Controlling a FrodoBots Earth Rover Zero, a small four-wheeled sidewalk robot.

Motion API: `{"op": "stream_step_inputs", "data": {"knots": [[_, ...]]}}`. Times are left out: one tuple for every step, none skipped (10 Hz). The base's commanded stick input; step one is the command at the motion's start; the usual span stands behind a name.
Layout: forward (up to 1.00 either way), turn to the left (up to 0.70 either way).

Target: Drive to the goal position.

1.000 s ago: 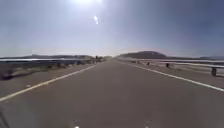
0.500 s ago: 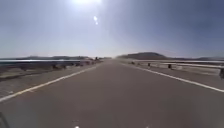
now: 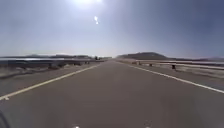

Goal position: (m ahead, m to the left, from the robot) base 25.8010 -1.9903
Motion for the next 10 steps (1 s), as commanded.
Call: {"op": "stream_step_inputs", "data": {"knots": [[1.00,0.00],[1.00,0.00],[1.00,0.00],[1.00,0.00],[1.00,0.00],[1.00,0.00],[1.00,0.00],[1.00,0.00],[1.00,0.00],[1.00,0.00]]}}
